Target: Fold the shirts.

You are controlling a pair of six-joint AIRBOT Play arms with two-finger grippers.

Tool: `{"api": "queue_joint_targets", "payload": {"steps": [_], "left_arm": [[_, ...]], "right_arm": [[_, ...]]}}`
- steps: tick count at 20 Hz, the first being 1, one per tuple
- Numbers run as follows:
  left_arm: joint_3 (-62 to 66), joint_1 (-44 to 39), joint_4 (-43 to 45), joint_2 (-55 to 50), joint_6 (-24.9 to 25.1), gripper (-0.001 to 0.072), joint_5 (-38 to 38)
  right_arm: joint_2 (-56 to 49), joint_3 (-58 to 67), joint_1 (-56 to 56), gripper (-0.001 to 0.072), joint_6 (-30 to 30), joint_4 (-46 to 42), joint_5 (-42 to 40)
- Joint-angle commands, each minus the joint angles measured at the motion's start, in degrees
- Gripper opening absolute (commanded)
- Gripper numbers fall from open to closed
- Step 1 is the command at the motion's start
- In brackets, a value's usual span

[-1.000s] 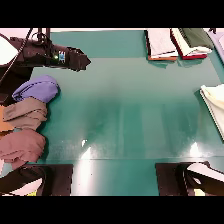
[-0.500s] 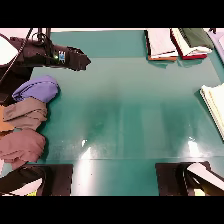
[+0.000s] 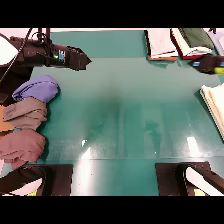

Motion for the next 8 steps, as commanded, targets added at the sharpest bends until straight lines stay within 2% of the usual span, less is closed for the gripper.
{"api": "queue_joint_targets", "payload": {"steps": [1,8], "left_arm": [[0.02,-0.02,-0.02,0.00,-0.02,0.0028,0.00],[0.02,-0.02,-0.13,0.00,-0.02,0.0028,0.00]], "right_arm": [[0.15,-0.02,13.55,0.0018,-0.07,0.46,-1.92],[0.15,-0.02,19.17,0.0018,0.02,0.63,-2.10]]}}
